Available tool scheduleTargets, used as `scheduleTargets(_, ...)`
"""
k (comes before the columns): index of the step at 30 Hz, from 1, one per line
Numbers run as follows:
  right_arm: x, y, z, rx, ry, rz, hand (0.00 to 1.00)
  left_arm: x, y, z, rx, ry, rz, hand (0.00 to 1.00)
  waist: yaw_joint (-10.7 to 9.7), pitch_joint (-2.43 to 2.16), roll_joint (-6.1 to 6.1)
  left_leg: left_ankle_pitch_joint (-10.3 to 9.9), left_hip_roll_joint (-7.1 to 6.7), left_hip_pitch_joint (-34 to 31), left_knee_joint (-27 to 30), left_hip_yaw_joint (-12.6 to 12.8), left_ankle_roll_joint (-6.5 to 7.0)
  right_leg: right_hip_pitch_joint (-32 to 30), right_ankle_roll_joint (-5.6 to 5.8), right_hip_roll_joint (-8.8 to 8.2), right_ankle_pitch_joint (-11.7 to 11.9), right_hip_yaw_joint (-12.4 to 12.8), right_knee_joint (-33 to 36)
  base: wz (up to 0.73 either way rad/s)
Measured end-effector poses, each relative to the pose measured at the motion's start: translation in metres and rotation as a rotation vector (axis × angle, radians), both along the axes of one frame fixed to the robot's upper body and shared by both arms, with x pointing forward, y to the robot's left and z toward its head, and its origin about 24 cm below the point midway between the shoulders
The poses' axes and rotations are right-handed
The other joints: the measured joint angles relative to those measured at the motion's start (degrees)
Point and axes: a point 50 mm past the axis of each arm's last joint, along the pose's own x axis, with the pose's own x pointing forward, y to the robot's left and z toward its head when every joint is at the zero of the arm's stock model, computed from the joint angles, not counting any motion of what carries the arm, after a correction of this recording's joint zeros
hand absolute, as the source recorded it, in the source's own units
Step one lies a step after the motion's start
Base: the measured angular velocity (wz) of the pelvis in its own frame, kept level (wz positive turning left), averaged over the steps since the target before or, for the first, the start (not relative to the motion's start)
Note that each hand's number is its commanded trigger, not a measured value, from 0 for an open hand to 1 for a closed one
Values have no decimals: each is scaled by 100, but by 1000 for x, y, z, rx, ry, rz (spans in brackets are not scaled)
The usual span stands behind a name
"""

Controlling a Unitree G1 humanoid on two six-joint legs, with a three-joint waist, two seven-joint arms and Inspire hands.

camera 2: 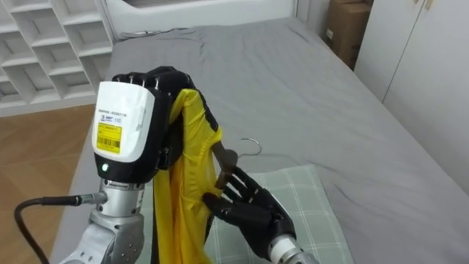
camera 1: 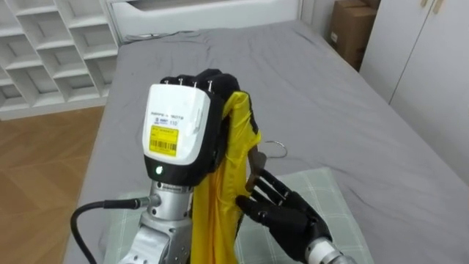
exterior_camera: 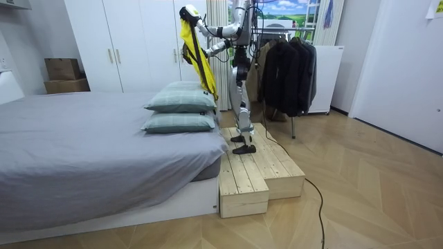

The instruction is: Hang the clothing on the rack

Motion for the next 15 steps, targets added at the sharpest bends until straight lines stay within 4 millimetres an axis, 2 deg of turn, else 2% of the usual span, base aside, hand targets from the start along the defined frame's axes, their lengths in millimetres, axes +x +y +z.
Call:
scheduleTargets(6, 0, -5, -2, 9, 18, -32, 100, 1, 2, 0, 2, -2, 11, 100, 0, 2, 39, 0, -1, 0, -2, 0, 0, -3, 0, 4, 0, 0, 0, 0)
scheduleTargets(10, 0, -6, -1, 1, -8, 2, 100, 5, 14, 2, -50, 18, 72, 100, -24, 2, 39, 0, -1, 0, -2, 0, 0, -2, 0, 14, 0, -8, -2, 0)
scheduleTargets(15, 0, -5, -1, -10, -13, 13, 100, 5, 14, 2, -56, 23, 71, 100, 2, 2, 38, 0, 0, -3, -2, -4, 0, -2, 0, 14, 0, -10, -2, 0)
